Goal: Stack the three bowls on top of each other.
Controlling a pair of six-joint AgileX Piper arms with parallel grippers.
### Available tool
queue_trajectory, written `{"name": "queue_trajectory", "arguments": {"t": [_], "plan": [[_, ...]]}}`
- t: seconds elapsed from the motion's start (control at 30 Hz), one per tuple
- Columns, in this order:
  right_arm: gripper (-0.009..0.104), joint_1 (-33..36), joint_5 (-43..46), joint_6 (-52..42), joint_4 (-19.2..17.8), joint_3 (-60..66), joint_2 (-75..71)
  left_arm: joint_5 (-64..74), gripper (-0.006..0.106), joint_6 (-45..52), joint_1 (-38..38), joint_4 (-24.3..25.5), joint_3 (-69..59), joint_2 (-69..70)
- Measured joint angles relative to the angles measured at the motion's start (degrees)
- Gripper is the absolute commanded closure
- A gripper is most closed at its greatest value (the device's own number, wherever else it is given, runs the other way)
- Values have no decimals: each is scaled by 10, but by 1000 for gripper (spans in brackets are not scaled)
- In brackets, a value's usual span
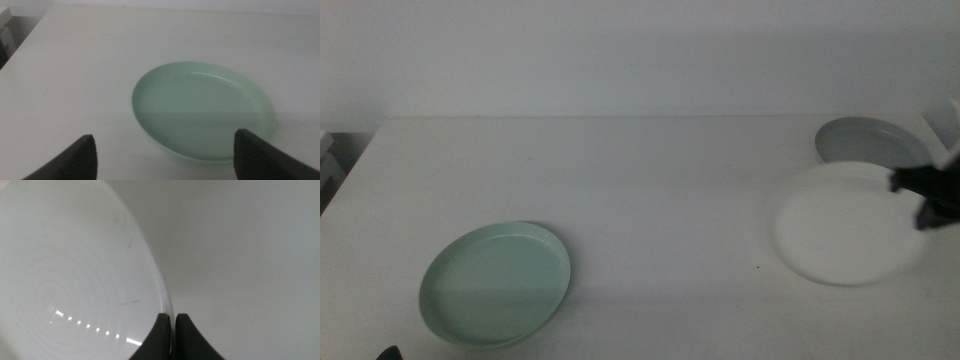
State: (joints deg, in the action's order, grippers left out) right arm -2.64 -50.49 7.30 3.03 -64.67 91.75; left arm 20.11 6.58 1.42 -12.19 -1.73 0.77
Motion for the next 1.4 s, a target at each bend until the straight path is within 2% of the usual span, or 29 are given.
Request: {"name": "queue_trajectory", "arguments": {"t": [0.17, 0.3, 0.43, 0.77, 1.1, 1.27, 1.4], "plan": [[95, 81, -6, 10, 45, -39, 11, 0, 10, 0, 0, 0, 0, 0], [95, 130, 28, 36, 90, -62, 45, 0, 10, 0, 0, 0, 0, 0], [95, 168, 42, 47, 102, -105, 104, 0, 10, 0, 0, 0, 0, 0], [95, 197, 81, 52, 108, -183, 243, 0, 10, 0, 0, 0, 0, 0], [94, 211, 125, -1, 168, -190, 288, 0, 10, 0, 0, 0, 0, 0], [82, 212, 133, -17, 176, -190, 290, 0, 10, 0, 0, 0, 0, 0], [61, 214, 135, -22, 177, -190, 289, 0, 10, 0, 0, 0, 0, 0]]}}
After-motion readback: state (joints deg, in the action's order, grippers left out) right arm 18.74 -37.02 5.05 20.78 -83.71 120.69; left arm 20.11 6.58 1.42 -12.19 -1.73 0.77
